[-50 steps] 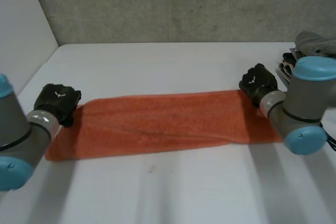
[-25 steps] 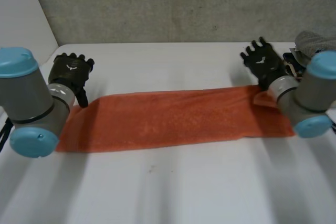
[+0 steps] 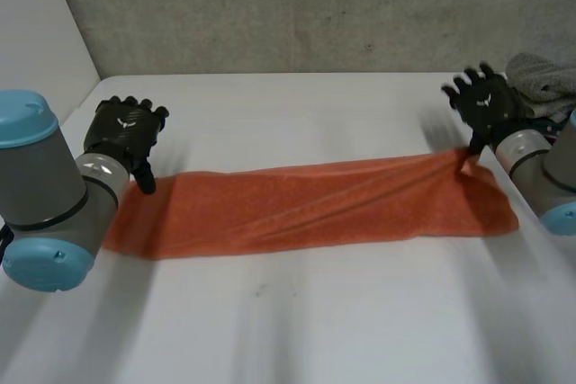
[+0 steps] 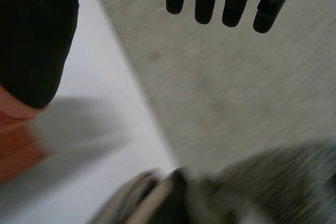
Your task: Fold the laundry.
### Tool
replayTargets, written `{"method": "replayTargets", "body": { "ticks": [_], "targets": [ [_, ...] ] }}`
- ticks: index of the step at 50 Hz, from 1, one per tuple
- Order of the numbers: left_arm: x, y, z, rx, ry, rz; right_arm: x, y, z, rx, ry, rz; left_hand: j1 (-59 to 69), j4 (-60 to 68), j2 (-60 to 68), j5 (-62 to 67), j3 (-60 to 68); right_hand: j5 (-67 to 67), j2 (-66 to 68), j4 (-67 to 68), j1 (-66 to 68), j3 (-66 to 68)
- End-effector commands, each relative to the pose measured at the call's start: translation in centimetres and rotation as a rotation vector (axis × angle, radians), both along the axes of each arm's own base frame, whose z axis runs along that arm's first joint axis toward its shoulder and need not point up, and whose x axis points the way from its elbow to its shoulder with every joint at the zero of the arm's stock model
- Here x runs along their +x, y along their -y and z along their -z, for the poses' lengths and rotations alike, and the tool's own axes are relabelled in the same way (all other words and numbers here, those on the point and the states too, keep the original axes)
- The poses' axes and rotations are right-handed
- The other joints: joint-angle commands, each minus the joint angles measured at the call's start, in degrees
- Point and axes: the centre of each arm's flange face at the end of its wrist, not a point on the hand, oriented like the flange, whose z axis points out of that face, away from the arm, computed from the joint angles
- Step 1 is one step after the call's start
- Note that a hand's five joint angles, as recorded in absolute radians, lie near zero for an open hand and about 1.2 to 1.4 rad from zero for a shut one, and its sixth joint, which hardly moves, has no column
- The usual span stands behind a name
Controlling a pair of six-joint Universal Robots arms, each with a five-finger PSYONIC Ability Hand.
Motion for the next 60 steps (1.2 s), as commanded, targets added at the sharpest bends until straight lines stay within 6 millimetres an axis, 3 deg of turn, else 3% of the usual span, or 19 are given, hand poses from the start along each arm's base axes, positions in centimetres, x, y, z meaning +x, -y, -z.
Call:
{"method": "replayTargets", "body": {
  "ticks": [1,5,10,13,17,20,25,27,31,34,41,53,55,56,57,60],
  "targets": [
    [0.0,0.2,0.0,-0.002,-0.007,-0.003,1.3,1.1,-1.3,-0.345,0.004,-0.128,-0.63,-1.61,-1.87,-2.78,-1.93,-2.61,-2.0,-1.72,-2.73,-1.8],
    [-0.1,0.1,0.1,0.004,-0.008,-0.001,1.7,0.5,-1.2,-0.313,0.03,-0.219,-0.63,-1.61,-1.87,-2.78,-1.93,-2.61,-2.0,-1.72,-2.73,-1.8],
    [-0.1,0.1,0.2,0.006,-0.008,-0.001,1.2,-0.1,-1.2,-0.138,0.09,-0.21,-0.63,-1.61,-1.87,-2.78,-1.93,-2.61,-2.0,-1.72,-2.73,-1.8],
    [-0.1,0.1,0.2,0.006,-0.008,0.001,0.9,-0.3,-1.4,-0.071,0.102,-0.164,-0.63,-1.61,-1.87,-2.78,-1.93,-2.61,-2.0,-1.72,-2.73,-1.8],
    [-0.2,-0.1,0.3,0.009,-0.008,0.01,-1.0,-0.8,-2.9,0.038,0.124,0.03,-0.63,-1.61,-1.87,-2.78,-1.93,-2.61,-2.0,-1.72,-2.73,-1.8],
    [-0.3,-0.2,0.4,0.015,-0.011,0.025,-2.2,-2.0,-4.1,0.12,0.125,0.132,-0.63,-1.61,-1.87,-2.78,-1.93,-2.61,-2.0,-1.72,-2.73,-1.8],
    [-0.6,-0.7,0.1,0.014,-0.023,0.063,-3.7,-6.2,-5.0,0.392,0.113,0.192,-0.63,-1.61,-1.87,-2.78,-1.93,-2.61,-2.0,-1.72,-2.73,-1.8],
    [-1.1,-1.4,-1.1,0.0,-0.073,0.114,-4.5,-8.4,-4.6,0.564,0.107,0.219,-0.63,-1.61,-1.87,-2.78,-1.93,-2.61,-2.0,-1.72,-2.73,-1.8],
    [-1.5,-2.1,-2.2,0.001,-0.156,0.172,-5.6,-10.5,-3.1,0.743,0.139,0.259,-0.63,-1.61,-1.87,-2.78,-1.93,-2.61,-2.0,-1.72,-2.73,-1.8],
    [-1.8,-2.5,-2.4,0.017,-0.201,0.208,-6.1,-11.0,-2.2,0.752,0.156,0.251,-0.63,-1.61,-1.87,-2.78,-1.93,-2.56,-1.95,-1.67,-2.68,-1.75],
    [-2.2,-2.8,-2.6,0.034,-0.259,0.251,-6.2,-11.2,-0.1,0.694,0.17,0.231,-0.63,-1.61,-1.87,-2.78,-1.93,11.92,12.54,12.81,11.81,12.74],
    [-2.2,-2.9,-2.3,0.03,-0.261,0.253,-6.1,-10.1,2.4,0.572,0.162,0.213,-0.63,-1.61,-1.87,-2.78,-1.93,25.71,26.33,26.6,25.6,26.53],
    [-2.2,-2.9,-2.3,0.027,-0.262,0.254,-6.1,-9.9,2.7,0.568,0.156,0.215,-0.63,-1.61,-1.87,-2.78,-1.93,34.93,35.55,35.82,34.81,35.74],
    [-2.2,-2.8,-2.3,0.029,-0.261,0.254,-6.1,-9.8,2.9,0.562,0.153,0.211,-0.63,-1.61,-1.87,-2.78,-1.93,59.29,59.91,60.18,59.18,60.11],
    [-2.2,-2.8,-2.3,0.029,-0.261,0.254,-6.1,-9.7,3.0,0.559,0.153,0.209,-0.63,-1.61,-1.87,-2.78,-1.93,67.31,67.92,68.2,67.19,68.12],
    [-2.2,-2.8,-2.3,0.028,-0.261,0.252,-6.3,-9.4,3.0,0.548,0.147,0.224,-0.63,-1.61,-1.87,-2.78,-1.93,67.39,68.0,68.28,67.27,68.2]
  ]
}}
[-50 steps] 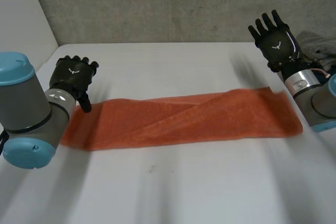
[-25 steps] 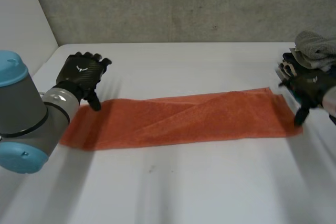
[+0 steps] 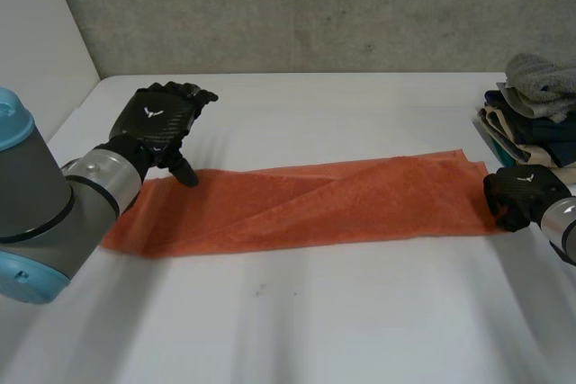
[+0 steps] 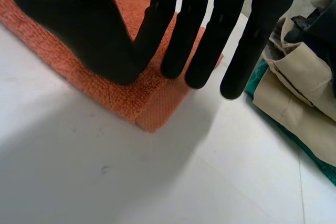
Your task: Fold the laundry.
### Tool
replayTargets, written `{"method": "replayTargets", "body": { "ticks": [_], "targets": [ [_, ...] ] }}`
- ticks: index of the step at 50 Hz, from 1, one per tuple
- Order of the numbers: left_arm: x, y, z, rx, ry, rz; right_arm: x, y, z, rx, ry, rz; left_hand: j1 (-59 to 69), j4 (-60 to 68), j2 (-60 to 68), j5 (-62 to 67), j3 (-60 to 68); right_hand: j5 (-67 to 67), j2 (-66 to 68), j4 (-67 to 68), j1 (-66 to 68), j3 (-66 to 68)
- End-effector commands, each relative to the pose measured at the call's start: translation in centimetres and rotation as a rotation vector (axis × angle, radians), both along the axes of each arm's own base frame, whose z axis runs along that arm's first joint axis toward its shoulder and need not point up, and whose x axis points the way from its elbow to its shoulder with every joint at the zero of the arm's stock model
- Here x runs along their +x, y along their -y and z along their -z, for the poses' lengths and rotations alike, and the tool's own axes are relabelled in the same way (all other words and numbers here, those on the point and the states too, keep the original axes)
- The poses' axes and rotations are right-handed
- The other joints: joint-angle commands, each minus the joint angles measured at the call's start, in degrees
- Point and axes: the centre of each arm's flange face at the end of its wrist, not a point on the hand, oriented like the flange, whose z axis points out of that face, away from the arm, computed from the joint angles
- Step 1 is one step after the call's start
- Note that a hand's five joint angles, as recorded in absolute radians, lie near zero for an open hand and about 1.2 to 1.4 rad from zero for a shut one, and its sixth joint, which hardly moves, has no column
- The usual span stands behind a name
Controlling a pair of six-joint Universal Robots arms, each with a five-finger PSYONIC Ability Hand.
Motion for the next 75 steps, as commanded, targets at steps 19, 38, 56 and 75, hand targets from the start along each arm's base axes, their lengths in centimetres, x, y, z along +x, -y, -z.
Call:
{"method": "replayTargets", "body": {
  "ticks": [19,38,56,75],
  "targets": [
    [0.2,-0.7,-1.0,-0.025,-0.01,0.001,-4.6,0.4,-2.6,-0.084,-0.037,0.015,-0.63,-1.61,-1.87,-2.78,-1.93,-40.76,-41.44,-40.74,-40.96,-40.71],
    [-0.2,-1.6,-1.1,-0.017,-0.023,0.02,-0.7,0.8,0.5,0.039,0.072,-0.07,-0.63,-1.61,-1.87,-2.78,-1.93,-22.29,-22.98,-22.28,-22.5,-22.24],
    [0.0,-1.9,-1.7,-0.029,-0.032,0.02,-6.5,2.0,-1.6,-0.09,-0.144,0.16,-0.63,-1.61,-1.87,-2.78,-1.93,21.42,20.74,21.44,21.22,21.47],
    [1.8,-2.7,-5.4,-0.124,-0.085,-0.028,11.8,-2.9,-8.6,-0.698,-0.249,-0.381,-0.63,-1.61,-1.87,-2.78,-1.93,21.42,20.74,21.44,21.22,21.47]
  ]
}}
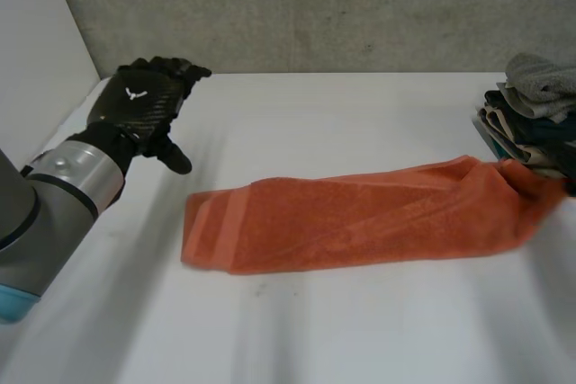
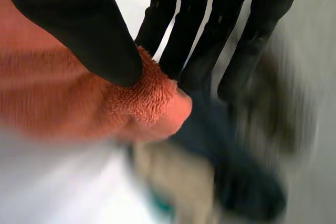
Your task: Fold the laundry.
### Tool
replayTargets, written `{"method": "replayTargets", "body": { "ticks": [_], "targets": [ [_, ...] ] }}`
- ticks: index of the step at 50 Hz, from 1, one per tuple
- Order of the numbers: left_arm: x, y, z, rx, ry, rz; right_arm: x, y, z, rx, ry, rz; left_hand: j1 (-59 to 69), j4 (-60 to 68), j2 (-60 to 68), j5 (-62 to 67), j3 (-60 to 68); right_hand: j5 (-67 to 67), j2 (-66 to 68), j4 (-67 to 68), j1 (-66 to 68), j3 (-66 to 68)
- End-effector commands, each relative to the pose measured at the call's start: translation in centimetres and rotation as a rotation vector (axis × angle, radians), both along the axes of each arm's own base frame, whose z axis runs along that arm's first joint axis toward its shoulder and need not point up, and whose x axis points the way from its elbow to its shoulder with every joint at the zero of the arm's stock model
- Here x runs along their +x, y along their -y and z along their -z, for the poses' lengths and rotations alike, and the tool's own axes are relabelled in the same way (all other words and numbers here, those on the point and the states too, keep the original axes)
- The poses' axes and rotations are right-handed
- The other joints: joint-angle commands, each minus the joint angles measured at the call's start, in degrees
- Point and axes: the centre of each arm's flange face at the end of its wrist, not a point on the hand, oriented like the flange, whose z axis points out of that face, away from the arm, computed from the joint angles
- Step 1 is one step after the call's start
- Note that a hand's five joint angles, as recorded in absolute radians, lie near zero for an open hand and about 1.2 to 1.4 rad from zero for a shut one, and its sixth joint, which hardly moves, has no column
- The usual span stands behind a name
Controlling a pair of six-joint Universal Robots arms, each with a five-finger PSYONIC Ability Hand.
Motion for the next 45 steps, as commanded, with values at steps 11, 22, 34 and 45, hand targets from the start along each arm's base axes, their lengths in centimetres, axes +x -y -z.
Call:
{"method": "replayTargets", "body": {
  "ticks": [11,22,34,45],
  "targets": [
    [2.7,-0.1,-1.9,-0.03,-0.071,-0.08,30.2,-18.7,3.0,-0.243,0.102,-1.106,-0.63,-1.61,-1.88,-2.78,-1.93,13.62,12.63,11.45,16.4,11.9],
    [2.6,0.5,-1.8,-0.063,-0.079,-0.079,29.9,-19.4,3.0,-0.025,0.106,-1.016,-0.63,-1.61,-1.88,-2.78,-1.93,-56.38,-57.37,-58.55,-53.6,-58.1],
    [-1.9,-0.2,-0.5,-0.06,-0.079,0.057,22.6,-14.1,-3.5,0.239,0.657,-0.54,-0.41,-1.4,-1.66,-2.56,-1.72,-56.38,-57.37,-58.55,-53.6,-58.1],
    [-6.5,-0.2,6.4,0.103,0.0,0.108,16.3,-12.0,1.3,0.376,0.49,-0.262,-0.07,-1.06,-1.33,-2.23,-1.38,-56.38,-57.37,-58.55,-53.6,-58.1]
  ]
}}
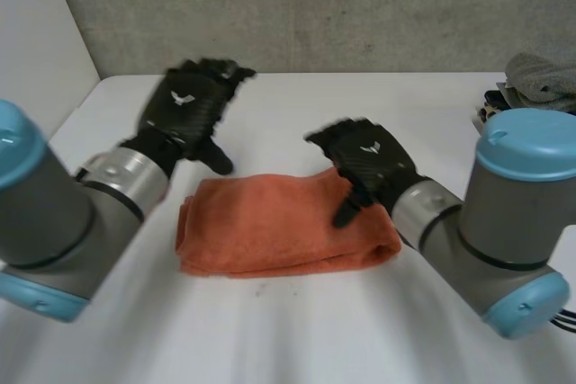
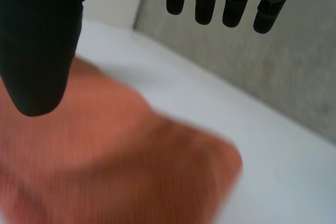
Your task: Fold the laundry.
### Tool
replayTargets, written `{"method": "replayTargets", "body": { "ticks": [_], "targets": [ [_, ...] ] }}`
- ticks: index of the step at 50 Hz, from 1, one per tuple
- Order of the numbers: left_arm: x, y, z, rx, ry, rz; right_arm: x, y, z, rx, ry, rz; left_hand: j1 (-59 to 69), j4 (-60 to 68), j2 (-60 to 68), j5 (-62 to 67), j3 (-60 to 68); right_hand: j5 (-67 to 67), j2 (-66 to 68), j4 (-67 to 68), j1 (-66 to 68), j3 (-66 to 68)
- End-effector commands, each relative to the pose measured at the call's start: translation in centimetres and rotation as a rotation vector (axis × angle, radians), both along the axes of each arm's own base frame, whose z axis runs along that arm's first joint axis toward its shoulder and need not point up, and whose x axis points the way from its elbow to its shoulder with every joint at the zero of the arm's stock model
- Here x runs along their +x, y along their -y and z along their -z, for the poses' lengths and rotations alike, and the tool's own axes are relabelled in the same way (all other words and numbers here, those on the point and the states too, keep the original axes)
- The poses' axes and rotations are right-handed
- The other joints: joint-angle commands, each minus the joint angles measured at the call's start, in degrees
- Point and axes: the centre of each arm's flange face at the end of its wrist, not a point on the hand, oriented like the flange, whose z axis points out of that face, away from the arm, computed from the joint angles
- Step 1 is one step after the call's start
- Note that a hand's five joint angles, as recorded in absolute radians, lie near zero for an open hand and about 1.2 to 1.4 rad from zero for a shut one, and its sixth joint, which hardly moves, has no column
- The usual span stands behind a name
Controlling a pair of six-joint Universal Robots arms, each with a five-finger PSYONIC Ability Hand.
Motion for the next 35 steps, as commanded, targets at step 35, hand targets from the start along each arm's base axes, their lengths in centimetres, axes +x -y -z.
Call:
{"method": "replayTargets", "body": {
  "ticks": [35],
  "targets": [
    [7.1,-0.6,0.0,0.092,0.05,-0.337,9.0,-10.8,6.8,-0.617,-0.303,-0.601,0.09,-0.89,-1.16,-2.06,-1.22,28.97,29.48,29.79,28.69,29.78]
  ]
}}
